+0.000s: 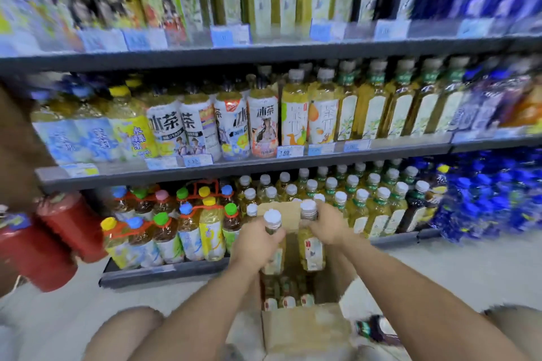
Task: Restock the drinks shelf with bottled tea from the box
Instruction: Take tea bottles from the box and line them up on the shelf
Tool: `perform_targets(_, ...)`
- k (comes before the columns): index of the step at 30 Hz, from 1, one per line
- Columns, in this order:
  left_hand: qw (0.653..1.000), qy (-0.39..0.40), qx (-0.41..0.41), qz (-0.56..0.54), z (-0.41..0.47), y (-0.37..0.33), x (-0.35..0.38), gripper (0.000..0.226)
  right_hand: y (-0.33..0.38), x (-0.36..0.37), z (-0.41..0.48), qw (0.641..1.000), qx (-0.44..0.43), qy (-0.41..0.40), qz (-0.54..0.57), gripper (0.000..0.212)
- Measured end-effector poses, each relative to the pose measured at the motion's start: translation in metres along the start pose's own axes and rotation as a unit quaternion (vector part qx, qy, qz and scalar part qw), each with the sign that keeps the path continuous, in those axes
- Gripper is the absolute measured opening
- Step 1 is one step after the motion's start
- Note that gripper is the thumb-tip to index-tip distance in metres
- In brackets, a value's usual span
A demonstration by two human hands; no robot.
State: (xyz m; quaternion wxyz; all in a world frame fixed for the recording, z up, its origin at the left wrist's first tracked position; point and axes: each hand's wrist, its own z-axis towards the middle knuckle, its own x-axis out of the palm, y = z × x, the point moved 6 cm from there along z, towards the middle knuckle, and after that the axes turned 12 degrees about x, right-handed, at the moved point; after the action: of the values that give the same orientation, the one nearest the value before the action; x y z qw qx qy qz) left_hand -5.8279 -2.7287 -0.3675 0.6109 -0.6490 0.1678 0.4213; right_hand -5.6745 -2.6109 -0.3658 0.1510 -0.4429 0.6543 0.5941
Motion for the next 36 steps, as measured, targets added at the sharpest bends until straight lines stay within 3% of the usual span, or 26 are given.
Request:
perform_targets(2, 0.999, -0.015, 0.027, -0.015, -0.001, -0.039, -0.042, 0.030, 0.027, -0.042, -0.022, 1.000, -0.022, -0.018, 0.005, 0.029)
perform_targets(7, 0.994, -0.043, 0.104, 0.009, 0.006, -0.128, -0.137, 0.030, 0.104, -0.143, -0.058, 0.995, -0.073, -0.072, 0.009, 0.058)
perform_targets(12, 0.980, -0.116, 0.157, 0.025, 0.025, -0.214, -0.229, 0.031, 0.191, -0.243, -0.101, 0.976, -0.163, -0.142, 0.030, 0.040)
perform_targets(19, 0.949, -0.224, 0.224, 0.001, 0.066, -0.311, -0.346, 0.027, 0.289, -0.348, -0.119, 0.940, -0.262, -0.209, 0.061, 0.053)
perform_targets(28, 0.911, -0.320, 0.256, -0.045, 0.140, -0.323, -0.386, 0.028, 0.349, -0.380, -0.064, 0.915, -0.311, -0.227, 0.117, 0.048)
perform_targets(36, 0.919, -0.318, 0.226, -0.053, 0.220, -0.287, -0.376, 0.018, 0.369, -0.363, 0.030, 0.934, -0.275, -0.211, 0.089, 0.046)
